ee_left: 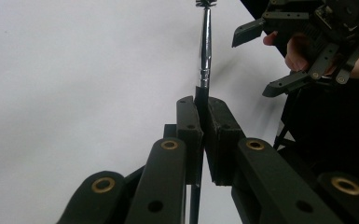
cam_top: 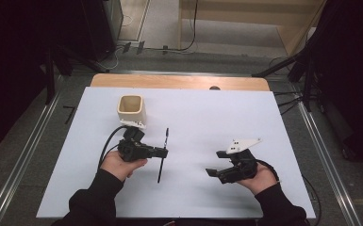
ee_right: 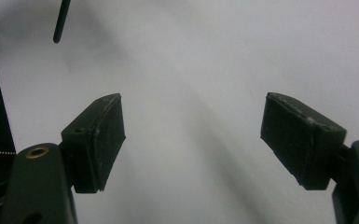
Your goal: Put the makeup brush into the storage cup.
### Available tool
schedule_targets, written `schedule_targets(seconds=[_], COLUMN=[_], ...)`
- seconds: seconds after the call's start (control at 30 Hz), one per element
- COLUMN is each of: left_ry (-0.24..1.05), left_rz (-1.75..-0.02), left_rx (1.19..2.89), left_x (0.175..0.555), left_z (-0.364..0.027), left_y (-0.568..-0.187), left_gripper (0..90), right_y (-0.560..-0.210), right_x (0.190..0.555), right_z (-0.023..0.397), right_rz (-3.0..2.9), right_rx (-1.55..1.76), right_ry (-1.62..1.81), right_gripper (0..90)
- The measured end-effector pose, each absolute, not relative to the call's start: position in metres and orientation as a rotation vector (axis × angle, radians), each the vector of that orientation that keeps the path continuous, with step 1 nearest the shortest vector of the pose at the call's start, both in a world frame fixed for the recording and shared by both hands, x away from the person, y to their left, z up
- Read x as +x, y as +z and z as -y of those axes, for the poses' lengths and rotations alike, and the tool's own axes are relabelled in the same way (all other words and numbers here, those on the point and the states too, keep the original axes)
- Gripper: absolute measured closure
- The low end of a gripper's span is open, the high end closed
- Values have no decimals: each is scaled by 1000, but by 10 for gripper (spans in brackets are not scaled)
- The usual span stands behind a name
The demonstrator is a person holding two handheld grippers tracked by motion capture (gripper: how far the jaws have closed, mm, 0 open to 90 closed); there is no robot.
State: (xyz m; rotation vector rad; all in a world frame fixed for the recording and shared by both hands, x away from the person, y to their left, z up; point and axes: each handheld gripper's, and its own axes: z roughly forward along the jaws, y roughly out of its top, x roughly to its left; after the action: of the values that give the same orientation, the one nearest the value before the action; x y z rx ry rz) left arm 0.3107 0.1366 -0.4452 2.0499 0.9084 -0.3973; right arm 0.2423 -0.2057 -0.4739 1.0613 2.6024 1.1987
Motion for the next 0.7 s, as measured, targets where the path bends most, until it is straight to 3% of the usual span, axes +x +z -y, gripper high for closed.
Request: schedule_targets(seconds=[0.7], left_ry=[-372], left_rz=[-924], left_rx=[2035], left_x=[316], left_z=[-158], left_y=[-439], left_gripper=[853], right_y=[-482], right_x=[238], right_z=[219], right_rz=[-2613], right_rx=[1096], right_ry=[1182], right_gripper=[232])
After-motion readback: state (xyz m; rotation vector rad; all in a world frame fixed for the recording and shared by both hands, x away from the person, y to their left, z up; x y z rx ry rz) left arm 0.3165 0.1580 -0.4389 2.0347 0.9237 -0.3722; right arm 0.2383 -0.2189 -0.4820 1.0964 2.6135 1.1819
